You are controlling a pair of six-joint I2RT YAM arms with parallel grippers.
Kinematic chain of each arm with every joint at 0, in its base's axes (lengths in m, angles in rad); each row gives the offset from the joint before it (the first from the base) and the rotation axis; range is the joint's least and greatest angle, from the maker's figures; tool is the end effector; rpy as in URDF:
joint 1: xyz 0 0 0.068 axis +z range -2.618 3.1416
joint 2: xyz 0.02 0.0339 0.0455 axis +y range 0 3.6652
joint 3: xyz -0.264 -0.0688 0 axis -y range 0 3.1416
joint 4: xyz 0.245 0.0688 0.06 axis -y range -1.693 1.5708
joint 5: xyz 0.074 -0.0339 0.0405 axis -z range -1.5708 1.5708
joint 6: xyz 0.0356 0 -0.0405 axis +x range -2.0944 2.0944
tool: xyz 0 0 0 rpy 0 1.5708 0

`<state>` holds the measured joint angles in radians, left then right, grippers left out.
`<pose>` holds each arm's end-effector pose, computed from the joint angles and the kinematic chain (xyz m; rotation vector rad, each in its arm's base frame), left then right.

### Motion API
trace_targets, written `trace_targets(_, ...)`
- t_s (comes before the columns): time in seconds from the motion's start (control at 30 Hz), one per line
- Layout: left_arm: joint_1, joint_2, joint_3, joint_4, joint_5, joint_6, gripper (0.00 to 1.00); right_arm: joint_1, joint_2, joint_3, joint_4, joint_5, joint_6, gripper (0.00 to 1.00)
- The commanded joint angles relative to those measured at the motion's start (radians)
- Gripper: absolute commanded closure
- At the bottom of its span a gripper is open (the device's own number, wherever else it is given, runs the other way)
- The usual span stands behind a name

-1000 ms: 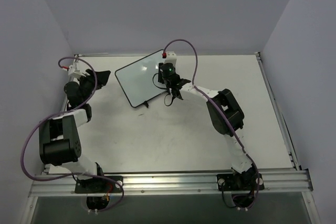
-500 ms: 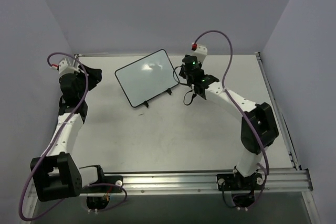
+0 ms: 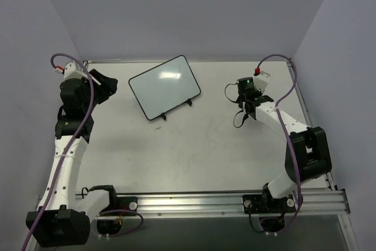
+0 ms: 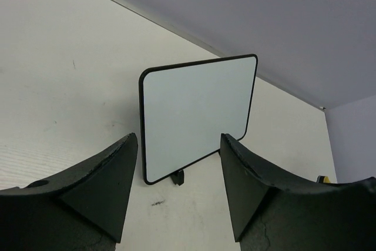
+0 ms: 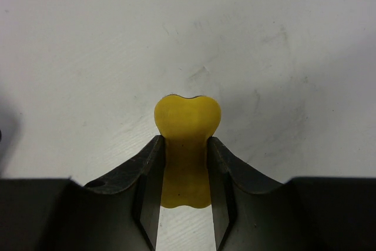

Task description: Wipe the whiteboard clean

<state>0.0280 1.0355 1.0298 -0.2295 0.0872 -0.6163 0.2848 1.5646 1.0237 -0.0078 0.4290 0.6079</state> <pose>0.2371 0.0035 0.3737 -0.5202 1.7577 -0.4954 0.3401 0.0841 0.2473 0.5772 1.9840 0.0934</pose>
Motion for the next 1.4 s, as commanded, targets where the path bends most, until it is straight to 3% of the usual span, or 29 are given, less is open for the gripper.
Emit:
trace_targets(0.0,0.000,-0.041,0.079,-0.085,0.031,0.053,0.33,-0.001,0.031,-0.019,-0.003,0.010,0.044,0.86)
trace_targets(0.3,0.001,-0.054,0.075,-0.093,0.040,0.078,0.32,-0.019,0.115,-0.042,0.041,-0.013,0.066,0.63)
trace_targets(0.63,0.001,-0.061,0.076,-0.099,0.036,0.096,0.32,-0.016,0.106,-0.047,0.071,-0.007,0.061,0.32)
trace_targets(0.73,0.001,-0.074,0.078,-0.105,0.037,0.099,0.32,-0.015,0.063,-0.039,0.062,-0.009,0.050,0.13)
trace_targets(0.77,0.003,-0.077,0.079,-0.103,0.039,0.099,0.32,-0.015,0.040,-0.031,0.045,-0.007,0.041,0.01)
trace_targets(1.1,0.001,-0.091,0.115,-0.149,0.089,0.115,0.31,0.030,-0.184,0.050,-0.034,-0.038,-0.062,0.00)
trace_targets(1.37,-0.002,-0.107,0.133,-0.238,0.114,0.194,0.31,0.178,-0.400,0.098,-0.060,0.025,-0.174,0.00)
